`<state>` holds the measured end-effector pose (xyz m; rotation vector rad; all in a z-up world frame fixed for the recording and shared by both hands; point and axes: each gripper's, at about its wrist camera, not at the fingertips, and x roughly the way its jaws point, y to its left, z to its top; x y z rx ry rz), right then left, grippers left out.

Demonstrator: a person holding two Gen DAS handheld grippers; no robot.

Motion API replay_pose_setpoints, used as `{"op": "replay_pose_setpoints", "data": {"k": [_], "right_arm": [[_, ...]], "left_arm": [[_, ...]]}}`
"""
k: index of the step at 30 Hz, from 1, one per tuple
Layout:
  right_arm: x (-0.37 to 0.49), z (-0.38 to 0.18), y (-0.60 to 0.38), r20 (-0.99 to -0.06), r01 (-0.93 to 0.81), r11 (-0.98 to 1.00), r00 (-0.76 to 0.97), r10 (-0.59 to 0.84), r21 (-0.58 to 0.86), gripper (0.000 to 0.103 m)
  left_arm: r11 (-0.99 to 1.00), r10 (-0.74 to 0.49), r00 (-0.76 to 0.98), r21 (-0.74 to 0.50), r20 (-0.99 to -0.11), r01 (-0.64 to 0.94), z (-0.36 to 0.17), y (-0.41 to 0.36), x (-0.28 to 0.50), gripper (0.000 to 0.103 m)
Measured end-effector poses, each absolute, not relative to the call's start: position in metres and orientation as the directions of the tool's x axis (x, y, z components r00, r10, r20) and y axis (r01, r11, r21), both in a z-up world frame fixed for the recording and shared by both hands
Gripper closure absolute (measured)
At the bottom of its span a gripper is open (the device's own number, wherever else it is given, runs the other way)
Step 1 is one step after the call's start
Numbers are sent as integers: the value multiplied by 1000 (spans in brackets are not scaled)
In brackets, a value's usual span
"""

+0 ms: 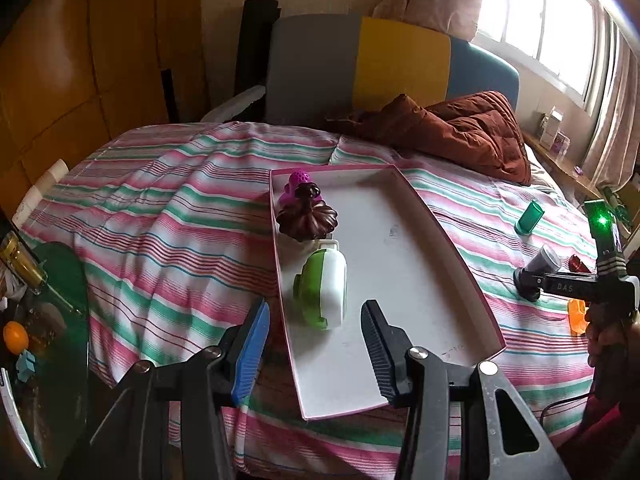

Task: Organize rigid objects
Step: 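Carry the clear-lidded cylinder toward the tray with the right gripper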

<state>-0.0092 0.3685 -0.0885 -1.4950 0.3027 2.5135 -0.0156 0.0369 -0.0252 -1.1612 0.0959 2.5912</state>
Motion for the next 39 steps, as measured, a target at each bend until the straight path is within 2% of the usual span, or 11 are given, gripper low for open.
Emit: {"op": "replay_pose_setpoints", "data": {"k": [6,16,27,33,39], "right_arm": [[-18,-65,350,-855,-266,-959,-516,55,99,59],[-51,-23,281,-801,-103,-986,-597,-43,130,59],[-100,-31,220,-828,8,-991,-548,-118,136,59],[-142,-38,205,-833,-13,-988,-539,-124,156,59],[-188,-64,189,-869,-38,-994,-491,-68,100,59]], "left_arm": [[-953,255,-627,-80,-736,-293,-26,30,-16,55],[-953,268,-613,-112,-743,-281,-33,19,-18,55],[-959,259,-593,-130,-762,-252,-41,7,-24,55],[-963,256,-590,-148,-766,-226,-46,-2,-27,55],[-967,247,-583,-153,-774,-205,-51,-10,-33,55]]}}
